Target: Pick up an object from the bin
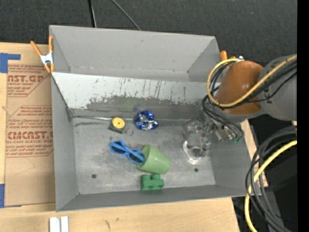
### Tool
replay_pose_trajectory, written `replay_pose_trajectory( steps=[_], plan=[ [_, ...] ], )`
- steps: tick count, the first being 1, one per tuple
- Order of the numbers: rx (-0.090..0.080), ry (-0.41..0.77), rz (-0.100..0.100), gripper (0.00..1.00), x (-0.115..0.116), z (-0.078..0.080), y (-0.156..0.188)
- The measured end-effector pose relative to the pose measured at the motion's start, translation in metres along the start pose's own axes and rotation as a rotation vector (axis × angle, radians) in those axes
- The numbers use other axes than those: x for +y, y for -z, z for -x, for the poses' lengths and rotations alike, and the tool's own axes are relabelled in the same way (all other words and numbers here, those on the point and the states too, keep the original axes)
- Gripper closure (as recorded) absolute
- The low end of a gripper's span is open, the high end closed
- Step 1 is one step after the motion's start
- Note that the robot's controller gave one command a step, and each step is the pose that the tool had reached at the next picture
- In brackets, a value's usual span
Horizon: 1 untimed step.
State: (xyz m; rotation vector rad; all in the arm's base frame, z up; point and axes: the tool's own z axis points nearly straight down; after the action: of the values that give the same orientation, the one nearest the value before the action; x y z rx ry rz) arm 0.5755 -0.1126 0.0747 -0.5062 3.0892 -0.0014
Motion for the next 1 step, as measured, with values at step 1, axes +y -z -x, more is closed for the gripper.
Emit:
replay_pose_trajectory(
  steps=[1],
  plan=[
    [0.000,0.070,-0.004,1.00,-0.0260,0.0082,0.1647]
  ],
)
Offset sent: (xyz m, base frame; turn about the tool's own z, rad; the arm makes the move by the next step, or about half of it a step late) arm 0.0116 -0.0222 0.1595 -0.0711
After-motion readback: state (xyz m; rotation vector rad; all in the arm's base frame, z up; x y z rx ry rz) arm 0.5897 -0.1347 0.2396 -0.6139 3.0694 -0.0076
